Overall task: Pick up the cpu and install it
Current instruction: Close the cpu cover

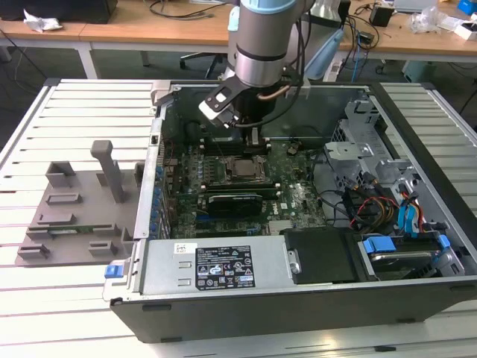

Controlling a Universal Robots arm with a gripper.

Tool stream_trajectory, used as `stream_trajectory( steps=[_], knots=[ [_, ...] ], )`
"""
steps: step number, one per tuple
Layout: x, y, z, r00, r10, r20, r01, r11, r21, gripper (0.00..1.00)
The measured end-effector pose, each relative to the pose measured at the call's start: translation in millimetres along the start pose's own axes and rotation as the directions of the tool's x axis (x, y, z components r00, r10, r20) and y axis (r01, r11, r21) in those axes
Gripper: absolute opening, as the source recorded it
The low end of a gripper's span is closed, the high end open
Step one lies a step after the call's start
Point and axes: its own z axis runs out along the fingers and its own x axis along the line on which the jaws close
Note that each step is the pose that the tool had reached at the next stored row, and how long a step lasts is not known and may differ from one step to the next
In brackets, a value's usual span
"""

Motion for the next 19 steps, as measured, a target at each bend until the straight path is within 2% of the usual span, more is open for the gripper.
stream_trajectory(
  steps=[2,4,9,14,16,19],
  knots=[
    [0.1,-3.4,2.0,1.0000,0.000,0.0000,0.000,1.0000,0.0000,0.11],
    [0.3,-8.9,7.8,1.0000,0.000,0.0000,0.000,1.0000,0.0000,0.11],
    [0.6,-15.2,18.6,1.0000,0.000,0.0000,0.000,1.0000,0.0000,0.11],
    [0.8,-20.2,22.5,1.0000,0.000,0.0001,0.000,1.0000,0.0001,0.11],
    [0.9,-24.1,24.7,1.0000,0.000,-0.0001,0.000,1.0000,0.0000,0.11],
    [0.9,-24.7,26.9,1.0000,0.000,0.0000,0.000,1.0000,0.0000,0.11]
  ],
)
